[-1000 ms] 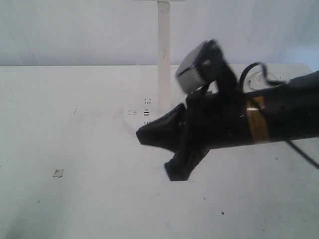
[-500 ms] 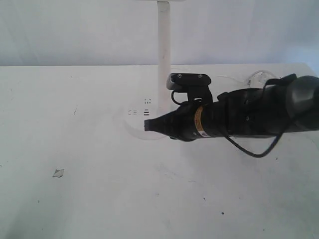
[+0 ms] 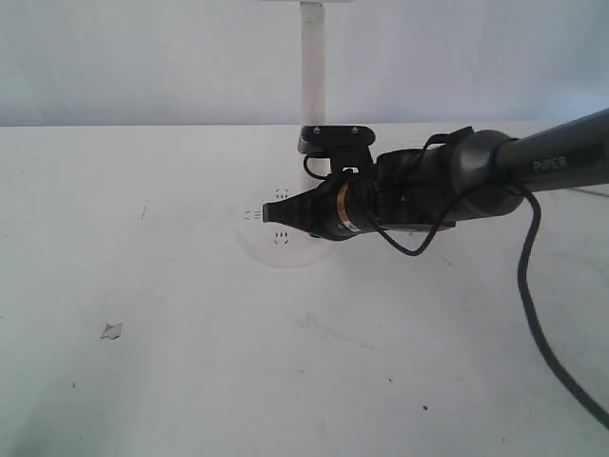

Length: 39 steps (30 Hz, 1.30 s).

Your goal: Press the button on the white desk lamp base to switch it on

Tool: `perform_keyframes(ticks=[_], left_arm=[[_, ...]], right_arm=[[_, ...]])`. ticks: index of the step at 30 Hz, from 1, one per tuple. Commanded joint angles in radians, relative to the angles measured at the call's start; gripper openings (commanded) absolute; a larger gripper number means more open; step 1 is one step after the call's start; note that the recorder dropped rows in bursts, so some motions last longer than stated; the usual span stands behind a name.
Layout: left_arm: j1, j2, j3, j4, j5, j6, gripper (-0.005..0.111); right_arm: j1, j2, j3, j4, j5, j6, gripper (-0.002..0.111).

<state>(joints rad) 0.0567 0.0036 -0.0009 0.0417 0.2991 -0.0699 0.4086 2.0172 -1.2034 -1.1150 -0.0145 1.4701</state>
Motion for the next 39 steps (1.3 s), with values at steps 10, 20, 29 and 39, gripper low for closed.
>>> perform_keyframes(ticks=[10,20,29,39], left_arm=[[0.001,-0.004,0.001,-0.006,0.007,-0.001,0.000],[0.001,-0.004,0.001,-0.006,0.007,-0.001,0.000],[0.001,-0.004,0.001,-0.006,0.007,-0.001,0.000],[0.001,-0.004,0.001,-0.006,0.007,-0.001,0.000]], right_arm=[[-0.001,0.077,-0.020,-0.001,-0.051,0.010,0.000],[-0.001,0.071,-0.023,-0.001,-0.045,0.010,0.000],[0.001,-0.056,0.025,-0.004,-0.202,-0.003,0.000],[0.034,-0.302,0.387,0.000,-0.580,-0.042,0.000]])
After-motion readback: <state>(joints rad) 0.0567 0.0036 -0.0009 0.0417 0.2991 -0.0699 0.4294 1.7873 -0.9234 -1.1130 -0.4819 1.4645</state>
